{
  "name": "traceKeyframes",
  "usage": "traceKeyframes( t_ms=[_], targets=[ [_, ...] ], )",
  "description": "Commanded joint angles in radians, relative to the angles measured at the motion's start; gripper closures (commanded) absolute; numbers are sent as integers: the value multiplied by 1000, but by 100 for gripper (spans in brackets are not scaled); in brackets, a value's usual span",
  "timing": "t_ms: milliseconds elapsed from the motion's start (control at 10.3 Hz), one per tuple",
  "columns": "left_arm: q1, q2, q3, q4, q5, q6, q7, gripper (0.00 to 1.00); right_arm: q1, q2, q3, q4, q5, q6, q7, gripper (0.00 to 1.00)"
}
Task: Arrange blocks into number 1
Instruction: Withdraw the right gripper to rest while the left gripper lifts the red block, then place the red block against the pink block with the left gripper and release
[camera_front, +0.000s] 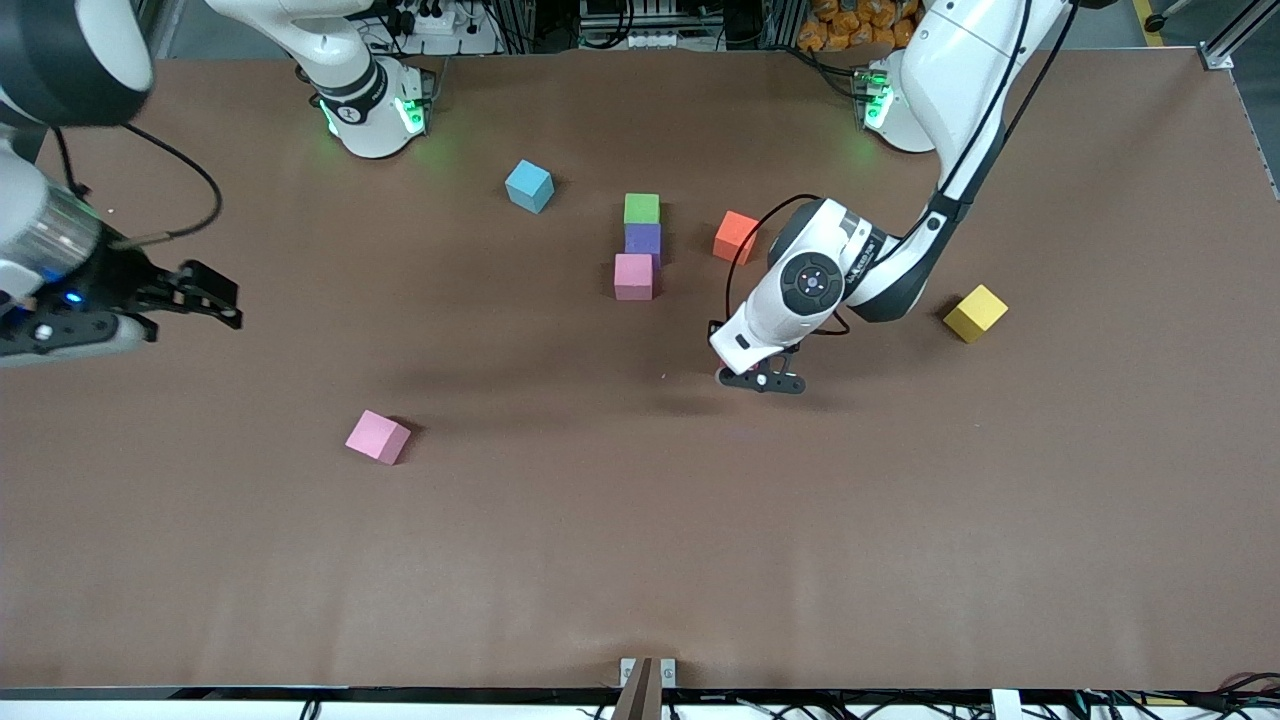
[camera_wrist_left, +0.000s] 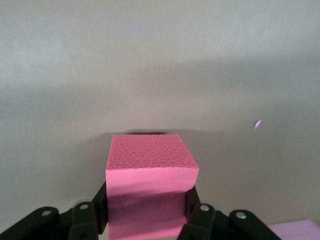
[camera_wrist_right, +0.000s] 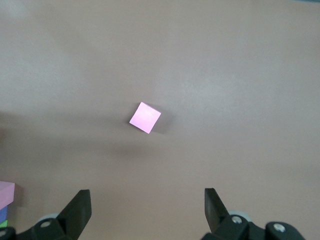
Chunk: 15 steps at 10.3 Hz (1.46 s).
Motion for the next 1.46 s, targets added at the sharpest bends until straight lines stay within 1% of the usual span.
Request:
traceKeyframes(
  t_ms=[0,195,487,682,779,1364],
  targets=[
    [-17,1,-17,65,8,-2,-139,41,-17,8,17,34,8,-24,2,0],
    [-59,29,-19,87,-21,0,-168,41,-15,3,16,43,7,-26,4,0],
    [-129,72,-20,125,-75,1,-150,39,-30,9,11,43,-2,-26,-10,0],
    [-163,112,-38,159,-87,3,-151,39,-20,14,16,43,1,-16,-2,0],
    [-187,118,-37,160,-101,4,-151,39,-20,17,16,43,-2,-16,-10,0],
    [-244,138,-37,160,-157,43,-167,39,-24,20,14,39,-7,-16,-24,0]
  ],
)
